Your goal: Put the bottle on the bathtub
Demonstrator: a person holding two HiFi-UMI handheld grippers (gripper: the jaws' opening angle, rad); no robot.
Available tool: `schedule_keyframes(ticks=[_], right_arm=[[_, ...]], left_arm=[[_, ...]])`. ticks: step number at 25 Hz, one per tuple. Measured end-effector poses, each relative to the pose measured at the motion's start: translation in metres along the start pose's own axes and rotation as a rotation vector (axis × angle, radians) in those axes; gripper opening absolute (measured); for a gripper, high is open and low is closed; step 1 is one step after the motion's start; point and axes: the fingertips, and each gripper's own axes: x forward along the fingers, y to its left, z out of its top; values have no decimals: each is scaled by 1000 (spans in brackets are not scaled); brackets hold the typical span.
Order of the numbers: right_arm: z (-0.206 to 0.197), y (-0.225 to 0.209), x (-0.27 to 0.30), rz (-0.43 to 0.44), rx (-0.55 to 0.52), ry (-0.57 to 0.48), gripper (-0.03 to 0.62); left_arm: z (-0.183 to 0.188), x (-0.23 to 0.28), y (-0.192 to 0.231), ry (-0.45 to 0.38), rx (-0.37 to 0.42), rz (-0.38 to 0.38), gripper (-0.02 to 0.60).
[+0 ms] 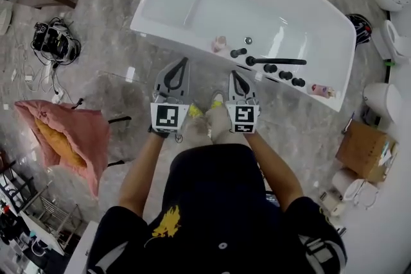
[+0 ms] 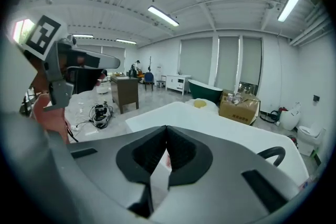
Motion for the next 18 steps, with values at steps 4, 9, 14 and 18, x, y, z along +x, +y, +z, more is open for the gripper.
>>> schedule_keyframes(ticks=[4, 9, 14, 18], right_arm=[[27, 7, -50, 53, -10, -24, 2], [69, -15, -93, 117, 36, -120, 2], [93, -58, -128, 124, 28, -206, 2], [98, -85, -156, 86, 68, -225, 2]], left_arm=[[42, -22, -19, -50, 14, 4, 17], [73, -43, -49, -33, 30, 25, 18], [109, -56, -77, -68, 123, 36, 18], [115, -63, -85, -54, 127, 3, 18]])
